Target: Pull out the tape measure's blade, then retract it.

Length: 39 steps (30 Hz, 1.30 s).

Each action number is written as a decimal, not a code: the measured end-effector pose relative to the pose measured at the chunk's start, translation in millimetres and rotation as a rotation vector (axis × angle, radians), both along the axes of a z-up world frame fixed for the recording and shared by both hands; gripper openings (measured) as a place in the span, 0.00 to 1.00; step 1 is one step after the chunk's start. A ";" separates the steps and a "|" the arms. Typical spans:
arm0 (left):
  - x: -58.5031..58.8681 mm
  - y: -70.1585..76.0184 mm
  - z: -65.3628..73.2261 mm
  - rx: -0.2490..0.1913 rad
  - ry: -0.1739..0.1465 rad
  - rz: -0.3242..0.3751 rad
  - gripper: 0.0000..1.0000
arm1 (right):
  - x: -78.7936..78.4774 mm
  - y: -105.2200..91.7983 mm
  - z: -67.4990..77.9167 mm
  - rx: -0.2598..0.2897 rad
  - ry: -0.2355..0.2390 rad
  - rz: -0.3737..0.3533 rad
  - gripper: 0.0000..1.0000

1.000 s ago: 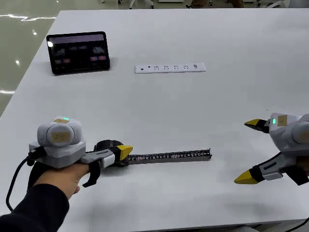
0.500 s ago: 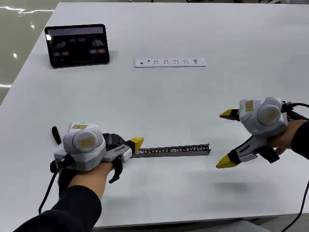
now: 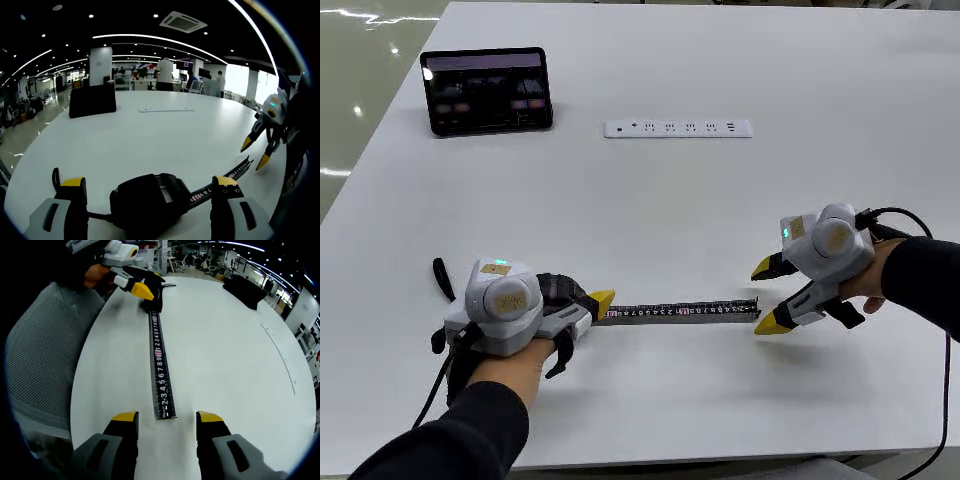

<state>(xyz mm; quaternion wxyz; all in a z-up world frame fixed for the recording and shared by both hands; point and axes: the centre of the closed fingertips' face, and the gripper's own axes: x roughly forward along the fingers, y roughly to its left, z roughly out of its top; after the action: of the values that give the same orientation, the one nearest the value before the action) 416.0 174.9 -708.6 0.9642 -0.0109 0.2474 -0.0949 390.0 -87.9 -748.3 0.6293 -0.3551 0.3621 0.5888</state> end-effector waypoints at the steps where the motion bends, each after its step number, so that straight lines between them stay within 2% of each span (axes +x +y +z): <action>1: 0.2 0.4 -1.3 -0.005 0.004 0.000 1.00 | -0.1 0.1 -1.1 -0.003 0.000 0.005 0.39; 5: 0.3 3.6 -7.6 -0.036 0.025 0.011 1.00 | 0.8 1.2 -2.0 -0.005 0.004 0.007 0.29; 6: 0.2 4.7 -7.5 -0.039 0.026 0.017 1.00 | -1.9 1.7 -3.1 -0.006 0.026 0.002 0.27; 9: 0.5 4.1 -6.2 -0.042 0.020 0.017 1.00 | -4.9 0.3 -7.2 -0.026 0.040 0.011 0.19; 12: 0.7 3.0 -6.3 -0.052 0.018 0.020 1.00 | -2.4 -1.2 -7.7 -0.028 0.028 0.003 0.12; 15: 1.6 3.1 -5.2 -0.060 0.010 0.022 1.00 | -0.8 -2.5 -8.5 -0.025 0.028 -0.007 0.12; 19: 2.0 2.1 -7.4 -0.078 0.016 0.027 0.95 | -1.0 -2.1 -8.6 -0.045 0.008 0.018 0.12; 22: 0.4 0.2 -12.0 -0.076 0.036 0.021 0.86 | 0.9 -2.2 -9.5 -0.075 0.021 0.002 0.11; 24: -1.2 -0.4 -14.1 -0.073 0.048 0.018 0.78 | 0.9 -3.2 -10.2 -0.079 0.013 0.017 0.11; 26: -4.8 -0.8 -18.7 -0.084 0.079 0.016 0.66 | 2.4 -4.5 -10.9 -0.072 0.025 -0.007 0.11; 27: -3.3 -0.5 -18.2 -0.092 0.071 0.027 0.66 | 2.2 -4.4 -11.2 -0.070 0.026 -0.011 0.11; 30: -7.6 -1.2 -25.9 -0.144 0.123 0.048 0.66 | 4.3 -3.5 -12.8 -0.077 0.037 -0.037 0.11; 31: -8.1 -0.8 -27.2 -0.162 0.131 0.059 0.66 | 3.5 -2.9 -13.1 -0.082 0.035 -0.040 0.11; 33: -7.4 -0.6 -26.8 -0.141 0.129 0.048 0.66 | 2.8 -3.2 -13.2 -0.089 0.030 -0.057 0.11; 39: -8.9 -1.3 -27.0 -0.122 0.147 0.038 0.64 | 3.8 -2.4 -13.2 -0.089 0.039 -0.070 0.11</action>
<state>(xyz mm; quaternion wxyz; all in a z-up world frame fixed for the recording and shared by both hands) 407.2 173.6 -735.6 0.9425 -0.0813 0.3112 -0.0903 393.8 -90.2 -761.5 0.6258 -0.3586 0.4123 0.5566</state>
